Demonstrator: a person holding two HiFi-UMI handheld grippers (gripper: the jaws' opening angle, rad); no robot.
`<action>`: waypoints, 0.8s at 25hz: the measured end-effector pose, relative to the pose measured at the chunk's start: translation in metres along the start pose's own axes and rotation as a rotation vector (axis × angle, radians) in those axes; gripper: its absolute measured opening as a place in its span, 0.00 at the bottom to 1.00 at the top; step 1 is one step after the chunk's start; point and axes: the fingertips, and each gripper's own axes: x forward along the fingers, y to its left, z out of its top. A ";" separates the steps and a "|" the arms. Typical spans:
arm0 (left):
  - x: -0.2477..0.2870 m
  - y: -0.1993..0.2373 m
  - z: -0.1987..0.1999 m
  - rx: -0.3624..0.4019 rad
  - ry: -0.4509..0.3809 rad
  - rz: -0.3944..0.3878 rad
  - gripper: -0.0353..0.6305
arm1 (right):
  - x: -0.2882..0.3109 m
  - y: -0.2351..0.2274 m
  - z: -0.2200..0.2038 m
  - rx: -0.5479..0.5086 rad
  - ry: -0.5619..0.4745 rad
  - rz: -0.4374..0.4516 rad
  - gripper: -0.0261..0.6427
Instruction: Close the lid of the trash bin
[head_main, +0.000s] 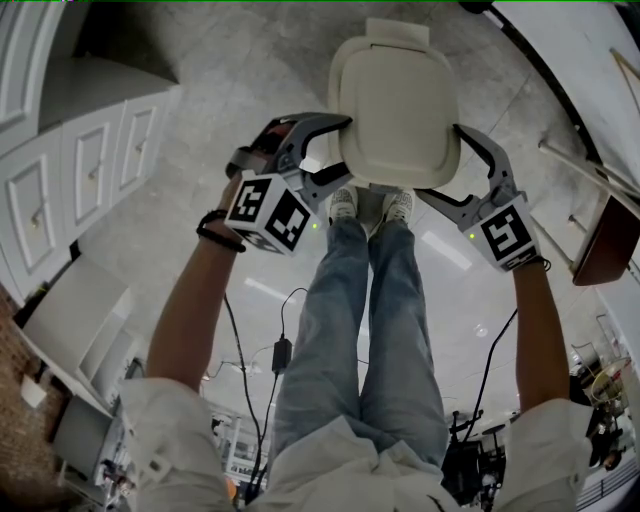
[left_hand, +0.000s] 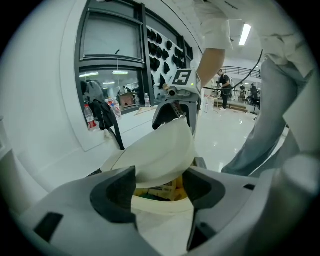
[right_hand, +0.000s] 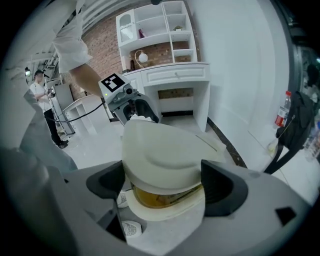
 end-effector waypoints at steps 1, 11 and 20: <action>0.001 -0.001 -0.001 0.006 0.005 -0.002 0.50 | 0.001 0.001 0.000 0.001 0.001 0.005 0.74; 0.008 -0.017 -0.016 0.074 0.064 -0.055 0.52 | 0.006 0.007 -0.009 0.065 0.019 0.048 0.76; 0.014 -0.025 -0.025 0.069 0.085 -0.102 0.54 | 0.014 0.007 -0.019 0.070 0.043 0.057 0.76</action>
